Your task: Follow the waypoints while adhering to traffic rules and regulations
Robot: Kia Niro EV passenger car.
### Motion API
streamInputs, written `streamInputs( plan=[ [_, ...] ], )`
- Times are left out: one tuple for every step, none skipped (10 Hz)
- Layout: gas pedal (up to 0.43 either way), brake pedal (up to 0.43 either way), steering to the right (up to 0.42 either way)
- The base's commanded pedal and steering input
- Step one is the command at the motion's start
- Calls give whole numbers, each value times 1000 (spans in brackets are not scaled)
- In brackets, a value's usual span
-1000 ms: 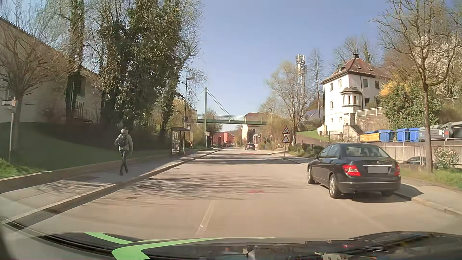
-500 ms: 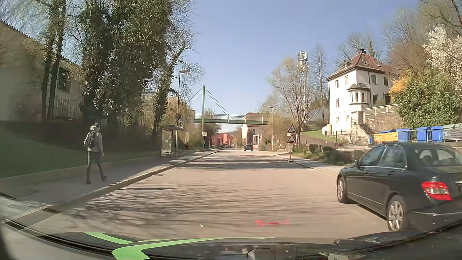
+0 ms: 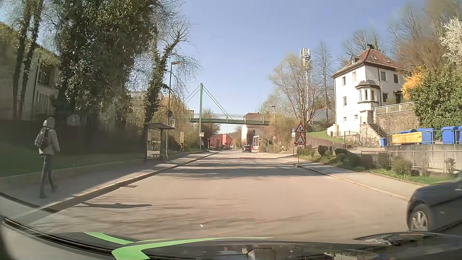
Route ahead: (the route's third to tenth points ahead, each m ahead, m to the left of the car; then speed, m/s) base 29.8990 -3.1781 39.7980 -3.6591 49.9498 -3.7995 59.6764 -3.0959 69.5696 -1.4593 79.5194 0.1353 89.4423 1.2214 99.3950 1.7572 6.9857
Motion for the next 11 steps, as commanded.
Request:
streamInputs(
  plan=[
    [110,0,12],
    [110,0,16],
    [110,0,21],
    [98,0,26],
    [98,0,31],
    [98,0,34],
    [98,0,34],
    [98,0,33],
    [98,0,30],
    [87,0,28],
    [79,0,26]
  ],
)
